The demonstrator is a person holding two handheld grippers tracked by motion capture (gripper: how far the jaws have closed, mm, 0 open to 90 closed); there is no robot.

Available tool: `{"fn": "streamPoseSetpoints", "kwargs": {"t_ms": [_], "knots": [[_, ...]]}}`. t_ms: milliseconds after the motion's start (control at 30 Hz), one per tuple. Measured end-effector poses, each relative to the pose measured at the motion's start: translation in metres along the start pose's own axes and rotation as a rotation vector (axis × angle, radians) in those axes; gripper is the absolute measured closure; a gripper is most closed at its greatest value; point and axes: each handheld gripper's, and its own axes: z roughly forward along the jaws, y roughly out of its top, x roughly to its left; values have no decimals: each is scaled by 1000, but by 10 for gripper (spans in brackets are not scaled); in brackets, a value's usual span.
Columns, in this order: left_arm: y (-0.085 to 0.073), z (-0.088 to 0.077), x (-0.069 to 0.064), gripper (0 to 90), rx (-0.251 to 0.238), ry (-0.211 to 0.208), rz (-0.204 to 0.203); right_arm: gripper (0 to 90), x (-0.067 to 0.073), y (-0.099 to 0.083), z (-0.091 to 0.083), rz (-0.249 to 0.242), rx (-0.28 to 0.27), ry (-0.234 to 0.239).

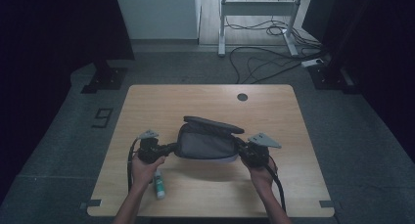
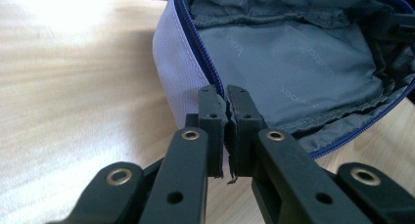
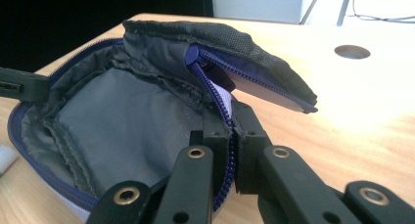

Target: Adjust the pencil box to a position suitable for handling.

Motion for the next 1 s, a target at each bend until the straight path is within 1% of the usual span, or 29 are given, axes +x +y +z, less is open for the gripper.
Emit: {"fn": "streamPoseSetpoints", "kwargs": {"t_ms": [67,133,167,200,233,300,433,533,567,600,633,667,733,767,833,867,967,1000], "knots": [[-3,1,0,854,9,1,-2,854,-1,-4,1,7,14,1],[-8,7,2,848,50,1,-3,854,-3,-9,3,15,21,1],[-10,10,3,845,67,6,-2,854,-4,-11,5,16,34,-3],[-11,12,3,842,76,6,-7,853,-5,-13,7,19,47,-5],[-13,15,4,841,91,4,-6,853,-6,-15,8,19,53,-6],[-16,19,5,832,122,15,0,851,-9,-20,12,31,70,-11],[-16,20,3,827,126,14,0,847,-11,-22,13,37,78,-13],[-16,20,3,803,128,16,3,835,-11,-23,13,36,84,-17],[-16,20,3,759,128,19,3,824,-12,-25,15,25,94,-27],[-16,21,3,759,130,18,2,824,-12,-25,15,25,94,-27],[-16,21,3,729,131,21,2,818,-12,-25,15,23,100,-30],[-17,22,2,676,131,29,5,815,-12,-26,16,19,109,-35],[-17,22,2,659,128,35,7,811,-14,-29,18,-6,134,-58],[-17,22,2,648,127,36,8,806,-15,-30,20,-5,139,-61],[-17,22,3,625,124,41,12,773,-16,-32,20,-9,153,-70],[-17,22,3,607,118,40,11,737,-16,-33,20,-13,153,-81],[-17,21,3,561,100,44,11,668,-14,-33,19,-54,165,-100],[-17,20,3,541,92,49,14,635,-13,-33,18,-71,165,-115]]}}
